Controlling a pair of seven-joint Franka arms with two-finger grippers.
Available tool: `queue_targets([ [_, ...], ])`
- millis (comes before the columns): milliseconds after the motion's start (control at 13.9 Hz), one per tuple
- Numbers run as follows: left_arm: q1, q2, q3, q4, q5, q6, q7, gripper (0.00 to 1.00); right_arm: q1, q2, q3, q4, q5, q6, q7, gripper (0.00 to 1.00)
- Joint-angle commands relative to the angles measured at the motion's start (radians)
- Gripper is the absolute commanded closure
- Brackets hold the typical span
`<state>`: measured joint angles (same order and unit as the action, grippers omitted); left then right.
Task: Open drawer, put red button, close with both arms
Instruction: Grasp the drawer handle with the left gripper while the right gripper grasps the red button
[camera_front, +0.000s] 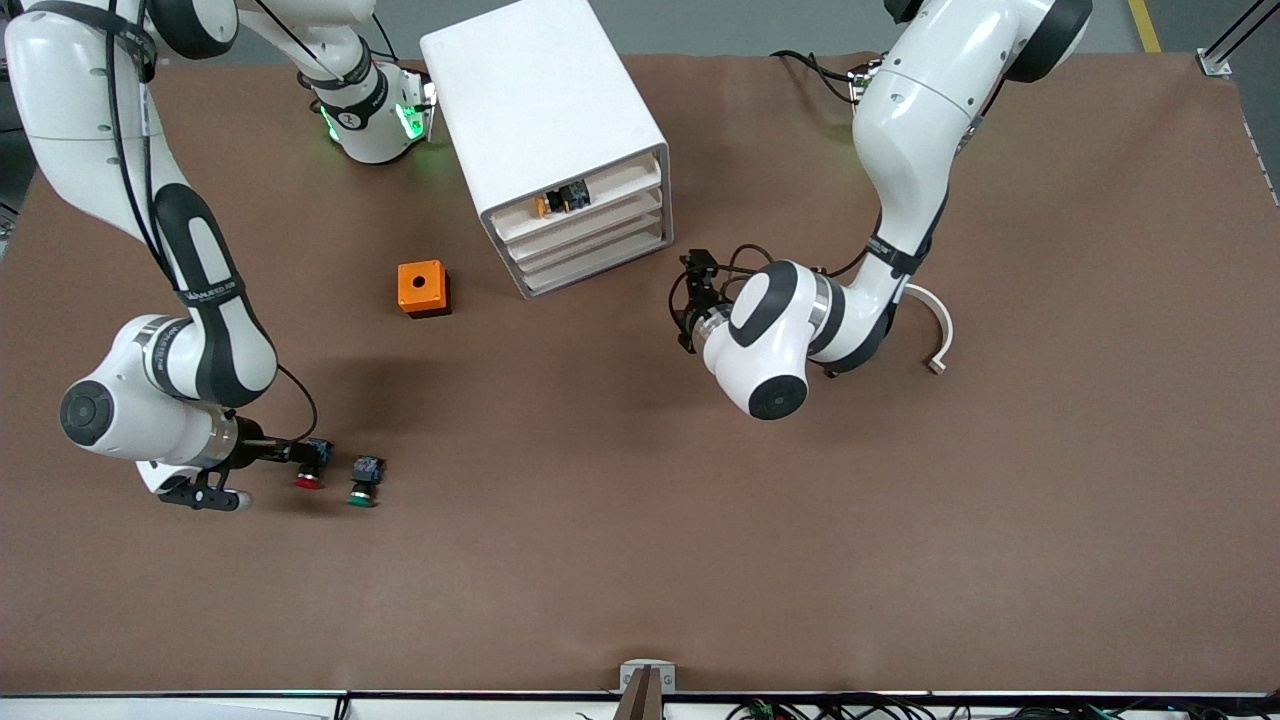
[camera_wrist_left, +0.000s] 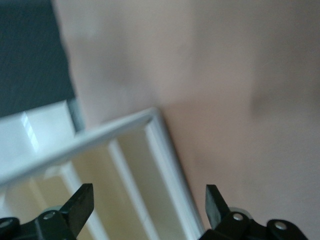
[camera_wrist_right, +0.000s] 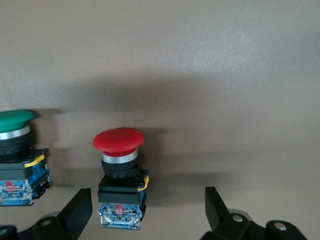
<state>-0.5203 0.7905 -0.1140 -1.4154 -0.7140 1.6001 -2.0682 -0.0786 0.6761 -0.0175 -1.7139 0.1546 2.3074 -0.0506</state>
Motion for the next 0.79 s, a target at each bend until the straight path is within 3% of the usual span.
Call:
queue_targets([
  [0,-0.009,0.047,0.007,0.007,-0.152,-0.011,-0.149,0.06,0.006,-0.003,0.008,-0.007,0.029,0.006,0.003,0.0],
  [216,-0.01,0.087,0.007,0.009,-0.237,-0.011,-0.237,0.07,0.014,0.0,0.008,-0.013,0.029,0.004,0.001,0.0],
  [361,-0.035,0.105,0.007,0.009,-0.303,-0.011,-0.262,0.15,0.028,-0.004,0.008,-0.033,0.029,0.004,0.0,0.04],
  [505,-0.04,0.107,0.007,0.009,-0.358,-0.012,-0.302,0.25,0.029,-0.004,0.008,-0.033,0.029,0.003,-0.006,0.2],
  [721,-0.084,0.107,0.005,0.009,-0.374,-0.049,-0.326,0.33,0.042,-0.01,0.008,-0.032,0.028,-0.005,-0.011,0.57],
])
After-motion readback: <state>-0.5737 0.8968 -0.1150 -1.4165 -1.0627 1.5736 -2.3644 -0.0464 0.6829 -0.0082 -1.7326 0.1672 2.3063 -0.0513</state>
